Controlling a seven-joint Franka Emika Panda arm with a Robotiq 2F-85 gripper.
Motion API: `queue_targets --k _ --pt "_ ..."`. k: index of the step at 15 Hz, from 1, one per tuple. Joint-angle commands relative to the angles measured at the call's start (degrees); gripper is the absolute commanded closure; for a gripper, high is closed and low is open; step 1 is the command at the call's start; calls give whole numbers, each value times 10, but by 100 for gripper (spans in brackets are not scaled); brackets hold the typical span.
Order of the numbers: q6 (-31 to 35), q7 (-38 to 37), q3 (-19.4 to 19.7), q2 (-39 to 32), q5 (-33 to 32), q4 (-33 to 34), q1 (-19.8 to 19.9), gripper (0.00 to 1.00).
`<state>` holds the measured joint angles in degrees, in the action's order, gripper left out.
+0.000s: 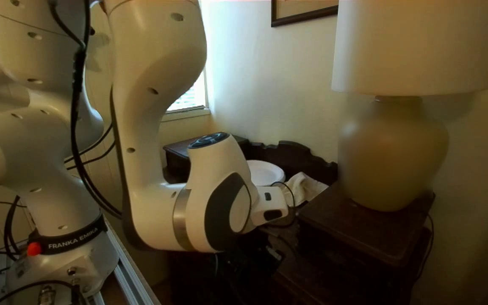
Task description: Close the drawer completely
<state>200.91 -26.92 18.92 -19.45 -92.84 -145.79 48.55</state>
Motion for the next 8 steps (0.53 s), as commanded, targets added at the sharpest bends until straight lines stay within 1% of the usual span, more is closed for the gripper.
queue_targets --k 1,3,7,8 --pt "23 -148 46 49 -145 -25 -17 46" --pt "59 -234 88 53 -235 -13 -46 34" --pt "172 -393 170 74 -402 42 -113 5" --pt "203 -431 184 83 -436 62 -128 1"
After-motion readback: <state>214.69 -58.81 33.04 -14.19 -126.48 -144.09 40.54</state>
